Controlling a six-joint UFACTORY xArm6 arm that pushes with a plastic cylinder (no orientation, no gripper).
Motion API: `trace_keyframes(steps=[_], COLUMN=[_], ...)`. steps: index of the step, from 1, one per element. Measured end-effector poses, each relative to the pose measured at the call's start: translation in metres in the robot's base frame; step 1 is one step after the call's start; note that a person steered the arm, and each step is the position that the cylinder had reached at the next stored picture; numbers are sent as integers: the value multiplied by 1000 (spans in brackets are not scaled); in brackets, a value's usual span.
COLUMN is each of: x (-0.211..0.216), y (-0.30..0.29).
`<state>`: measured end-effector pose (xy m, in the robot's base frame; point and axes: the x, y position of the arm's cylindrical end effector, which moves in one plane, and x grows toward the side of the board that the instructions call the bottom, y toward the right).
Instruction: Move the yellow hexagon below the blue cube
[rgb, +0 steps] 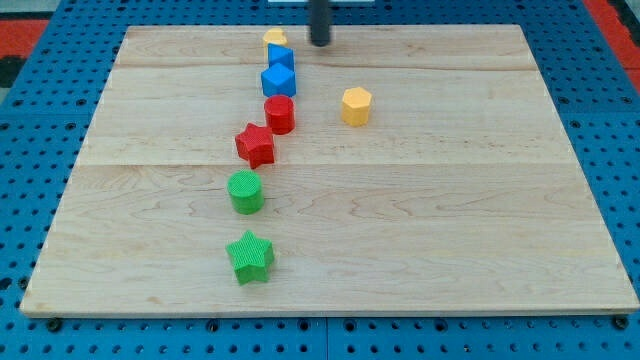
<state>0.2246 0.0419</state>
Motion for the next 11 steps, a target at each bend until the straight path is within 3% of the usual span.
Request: trace_keyframes(steps=[1,2,3,4,5,6,9,11], x=[72,156,183,177,162,136,127,116], y=[82,78,38,30,66,46,-44,-62])
